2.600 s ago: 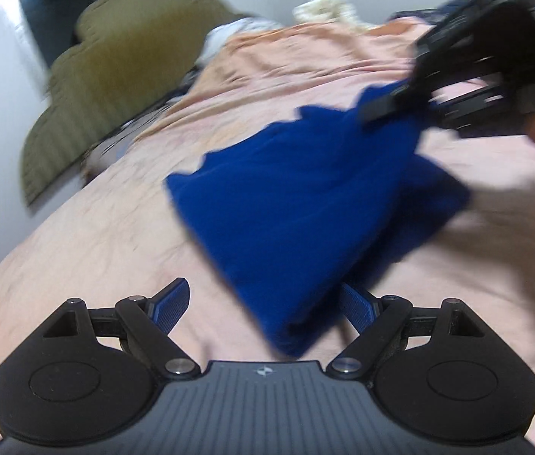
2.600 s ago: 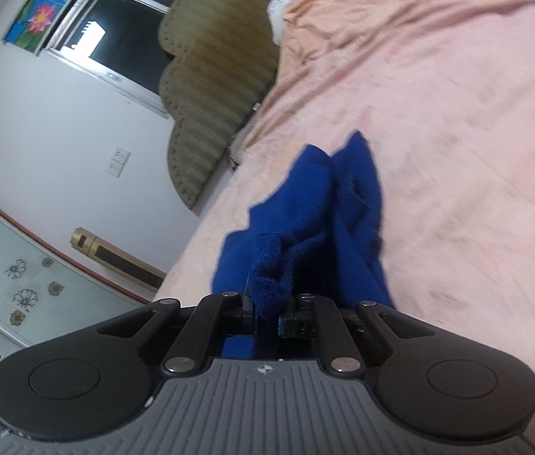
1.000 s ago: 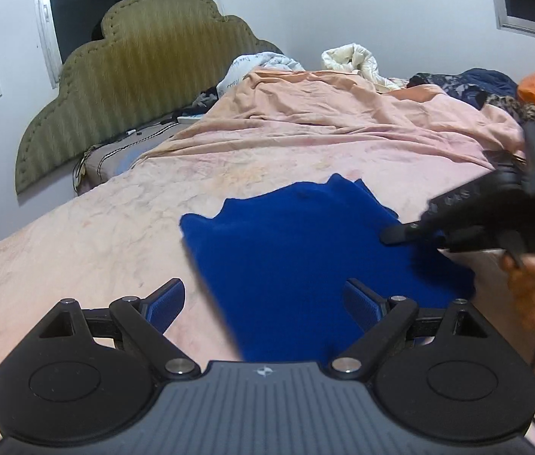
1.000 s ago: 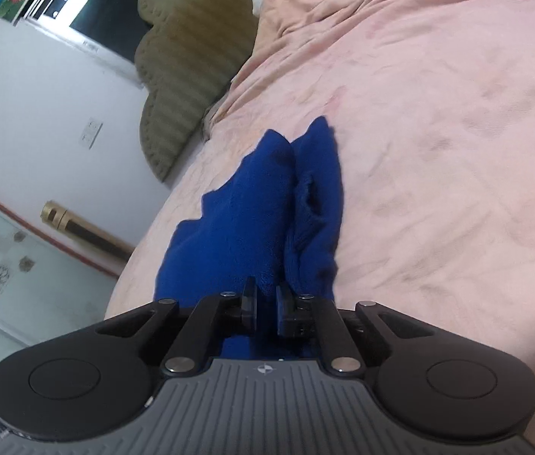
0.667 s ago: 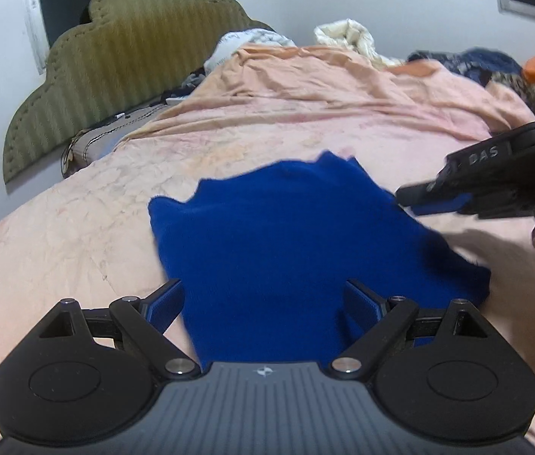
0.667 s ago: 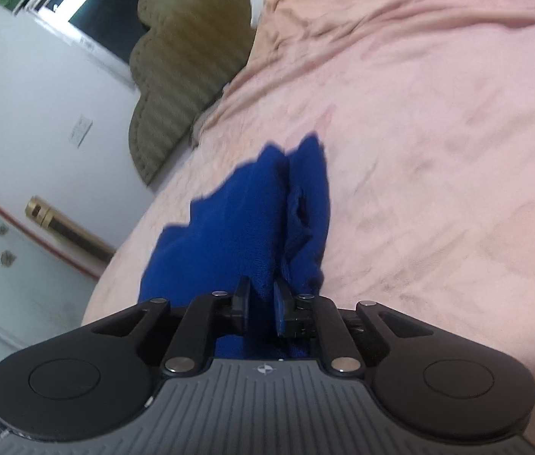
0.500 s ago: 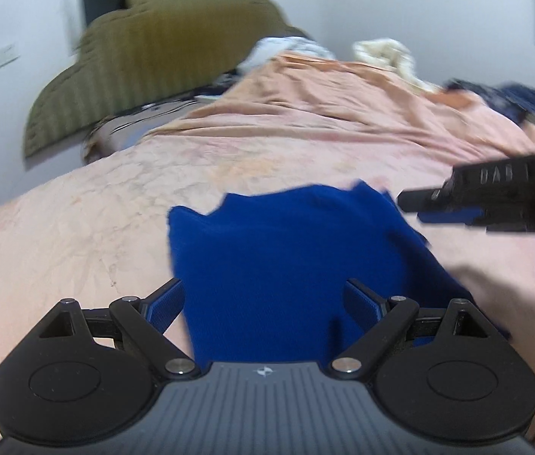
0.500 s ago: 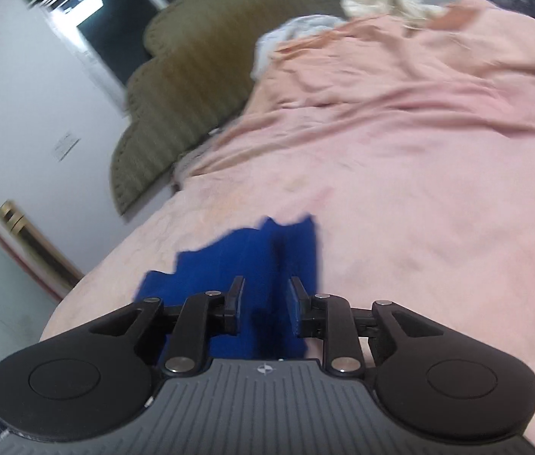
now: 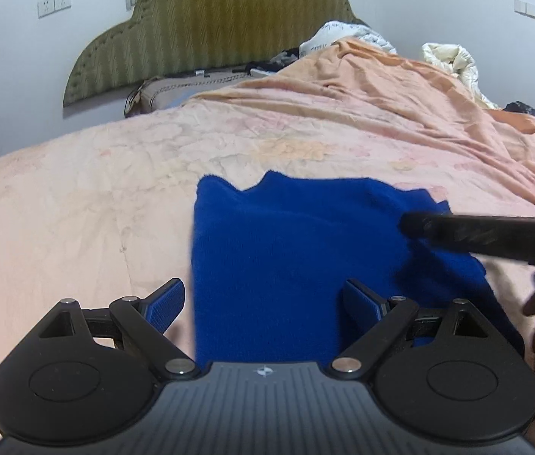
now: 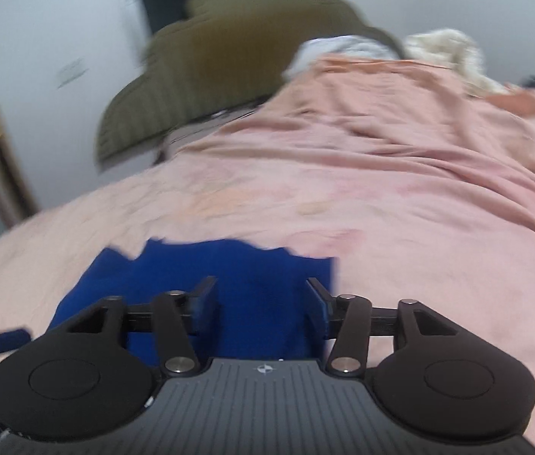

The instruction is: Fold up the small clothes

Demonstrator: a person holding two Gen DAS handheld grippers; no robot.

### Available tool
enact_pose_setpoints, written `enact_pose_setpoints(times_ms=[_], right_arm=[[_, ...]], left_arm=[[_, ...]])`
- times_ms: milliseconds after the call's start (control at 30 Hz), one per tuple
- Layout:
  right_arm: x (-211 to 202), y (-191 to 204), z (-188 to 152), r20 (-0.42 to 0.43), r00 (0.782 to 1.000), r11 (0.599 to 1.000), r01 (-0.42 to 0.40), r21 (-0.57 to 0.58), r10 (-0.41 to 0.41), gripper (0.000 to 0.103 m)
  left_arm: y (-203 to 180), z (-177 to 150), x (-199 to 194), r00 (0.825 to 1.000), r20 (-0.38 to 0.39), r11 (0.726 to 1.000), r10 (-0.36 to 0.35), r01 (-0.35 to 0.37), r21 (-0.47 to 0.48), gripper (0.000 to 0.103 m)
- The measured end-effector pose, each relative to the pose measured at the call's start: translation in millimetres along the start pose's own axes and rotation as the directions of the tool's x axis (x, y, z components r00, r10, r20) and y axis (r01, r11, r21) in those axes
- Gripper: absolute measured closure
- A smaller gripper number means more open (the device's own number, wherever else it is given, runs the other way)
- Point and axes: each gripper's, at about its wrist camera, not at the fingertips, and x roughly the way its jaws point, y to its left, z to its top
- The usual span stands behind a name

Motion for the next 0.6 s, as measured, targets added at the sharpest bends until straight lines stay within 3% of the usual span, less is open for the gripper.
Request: enact_pose_setpoints(times_ms=[67,133,200,333,433,500,600], right_arm=[[18,2,1,-0.049,0.996,0.996,0.069,-0.062,-0.072,0.041],[25,-4,1,-0.033,0.982,0.981,0.184,-0.064,-0.186,0.039],[23,-17,1,0.002,0.975,0.975,0.223,-0.011,-0.223,0.034],[16,-37,-6,0.074,0.978,0.976,0.188,0.112,-0.197,0.031],[8,-31,-6,0.138,0.981,0.988,0.124,0.092,-0.136,0.027],[1,-28,-3,0.189,0.978,0.995,0.077,0.069,-0.089,0.014],[-1,-21,-3,0.174,0.985,1.0,0.014,0.023,-0.018,0.006]], left_arm=[[-3,-2,0,1.0,0.004,1.0,0.011,-0.011,0.008,0.012],[-6,-4,-2,0.999,0.016,0.999,0.03,-0.03,0.022,0.012],[-9,-5,-2,0.999,0.016,0.999,0.045,-0.045,0.029,0.012],[-14,-8,-1,0.997,0.018,0.996,0.077,-0.078,0.045,0.012],[-18,-12,-2,0.994,0.032,0.994,0.106,-0.107,0.035,0.012],[-22,-15,-3,0.99,0.05,0.99,0.132,-0.134,0.04,0.011],[-32,-19,-8,0.981,0.074,0.98,0.18,-0.185,0.07,0.011]])
